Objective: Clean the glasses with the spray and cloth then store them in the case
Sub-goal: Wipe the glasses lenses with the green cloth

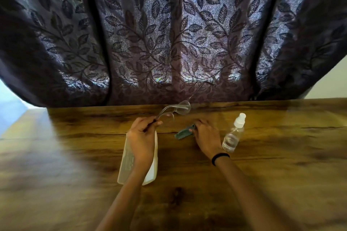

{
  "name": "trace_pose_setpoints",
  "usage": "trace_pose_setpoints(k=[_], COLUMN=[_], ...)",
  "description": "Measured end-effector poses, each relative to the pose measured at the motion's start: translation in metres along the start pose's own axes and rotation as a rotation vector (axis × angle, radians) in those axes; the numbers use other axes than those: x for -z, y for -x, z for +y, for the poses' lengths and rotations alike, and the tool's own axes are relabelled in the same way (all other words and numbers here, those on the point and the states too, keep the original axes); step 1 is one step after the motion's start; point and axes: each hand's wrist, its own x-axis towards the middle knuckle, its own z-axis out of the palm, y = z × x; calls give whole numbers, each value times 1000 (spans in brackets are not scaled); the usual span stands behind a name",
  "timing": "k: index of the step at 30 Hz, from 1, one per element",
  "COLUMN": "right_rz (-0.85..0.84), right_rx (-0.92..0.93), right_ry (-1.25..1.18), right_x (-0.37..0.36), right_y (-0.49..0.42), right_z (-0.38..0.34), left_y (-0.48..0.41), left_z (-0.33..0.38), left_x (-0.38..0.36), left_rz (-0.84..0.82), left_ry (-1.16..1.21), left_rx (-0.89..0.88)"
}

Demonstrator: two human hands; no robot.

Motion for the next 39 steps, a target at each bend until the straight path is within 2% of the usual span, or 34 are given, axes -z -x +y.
trace_pose_setpoints(k=[4, 12, 14, 18, 20, 22, 24, 25, 29, 31, 35, 39], right_rz=[-7, 180, 211, 213, 173, 135, 126, 140, 261, 294, 319, 297], right_rx=[-24, -107, -176, -222, -201, -188, -165, -136, 188, 303, 324, 309], right_ry=[52, -344, -559, -1225, -1405, -1488, -1440, -1343, -622, -365, -136, -167], right_x=[1, 28, 42, 70, 78, 80, 78, 75, 62, 57, 56, 54], right_y=[-2, 16, 20, 23, 22, 19, 17, 17, 25, 28, 32, 30], right_z=[-1, -10, -16, -39, -50, -60, -69, -72, -80, -81, -78, -73], left_y=[-1, -2, -2, 0, 2, 2, 3, 3, 4, 4, 3, 5], left_z=[4, 8, 9, 10, 10, 11, 11, 11, 11, 13, 15, 16], left_x=[2, 4, 3, 2, 1, -1, -2, -3, -3, -2, -1, -1], left_rz=[4, 16, 14, -2, -16, -17, -19, -19, -13, 5, 24, 15], left_ry=[-9, 7, 15, 50, 62, 66, 71, 75, 77, 94, 142, 106], left_rx=[-11, -20, -19, -7, 0, -12, -23, -25, -17, -1, 7, -2])
